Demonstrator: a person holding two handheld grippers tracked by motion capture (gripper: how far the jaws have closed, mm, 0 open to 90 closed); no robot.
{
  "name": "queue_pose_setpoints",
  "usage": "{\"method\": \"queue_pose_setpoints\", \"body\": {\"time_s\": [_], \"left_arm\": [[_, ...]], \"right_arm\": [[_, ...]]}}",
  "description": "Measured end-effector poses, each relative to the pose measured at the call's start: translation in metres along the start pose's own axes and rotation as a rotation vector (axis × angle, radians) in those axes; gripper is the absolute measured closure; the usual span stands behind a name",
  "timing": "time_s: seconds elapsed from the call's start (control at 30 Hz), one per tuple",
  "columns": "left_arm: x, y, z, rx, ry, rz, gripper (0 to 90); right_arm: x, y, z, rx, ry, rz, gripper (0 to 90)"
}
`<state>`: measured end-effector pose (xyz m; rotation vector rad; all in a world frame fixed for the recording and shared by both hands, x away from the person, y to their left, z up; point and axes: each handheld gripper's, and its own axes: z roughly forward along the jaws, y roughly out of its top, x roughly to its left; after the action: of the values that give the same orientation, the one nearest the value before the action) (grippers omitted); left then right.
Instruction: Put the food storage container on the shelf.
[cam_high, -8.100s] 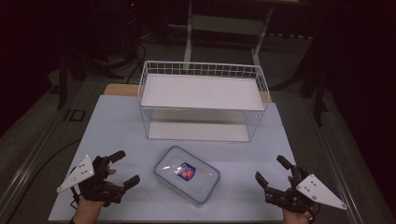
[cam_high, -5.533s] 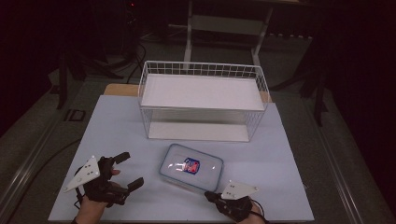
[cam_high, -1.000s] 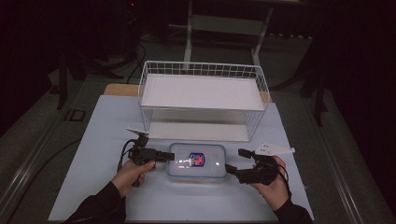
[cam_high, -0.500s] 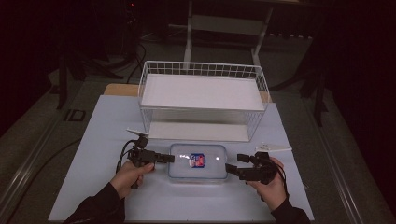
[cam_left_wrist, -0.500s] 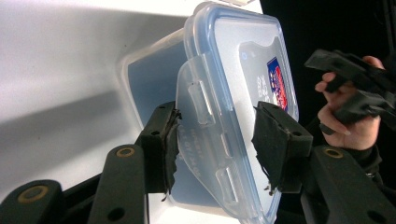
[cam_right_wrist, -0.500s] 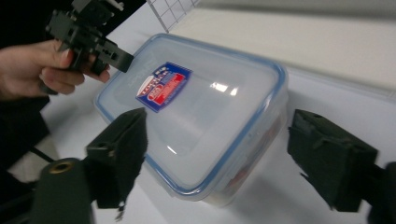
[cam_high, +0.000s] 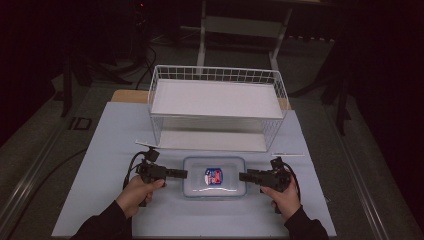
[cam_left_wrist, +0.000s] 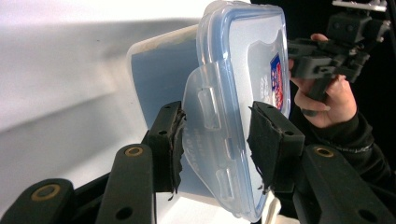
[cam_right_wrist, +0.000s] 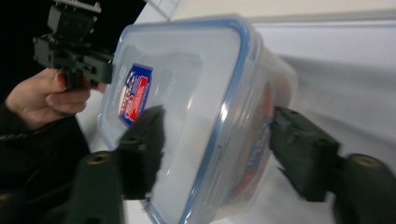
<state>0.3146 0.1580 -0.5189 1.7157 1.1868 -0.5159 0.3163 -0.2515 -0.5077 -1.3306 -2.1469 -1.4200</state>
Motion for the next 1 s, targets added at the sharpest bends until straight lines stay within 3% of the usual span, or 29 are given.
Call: {"method": "queue_pose_setpoints", "body": {"time_s": [0.07, 0.2, 0.7, 0.9, 1.0], "left_arm": [[-0.001, 0.0, 0.0, 0.0, 0.0, 0.006, 56.1], [-0.003, -0.003, -0.001, -0.001, 0.005, 0.033, 56.4], [-0.015, -0.011, -0.003, -0.039, 0.027, 0.072, 57.0], [-0.025, -0.01, -0.004, -0.047, 0.034, 0.103, 57.0], [-0.034, -0.005, -0.01, -0.083, 0.032, 0.123, 57.0]], "right_arm": [[-0.001, 0.0, 0.001, 0.012, 0.001, -0.005, 46.6], [-0.003, 0.0, -0.001, 0.026, 0.024, 0.012, 50.0], [0.005, -0.004, -0.009, 0.036, 0.024, -0.009, 53.8], [0.007, -0.001, -0.014, 0.01, 0.023, -0.013, 54.1], [0.016, 0.005, -0.021, -0.006, 0.016, -0.04, 54.1]]}}
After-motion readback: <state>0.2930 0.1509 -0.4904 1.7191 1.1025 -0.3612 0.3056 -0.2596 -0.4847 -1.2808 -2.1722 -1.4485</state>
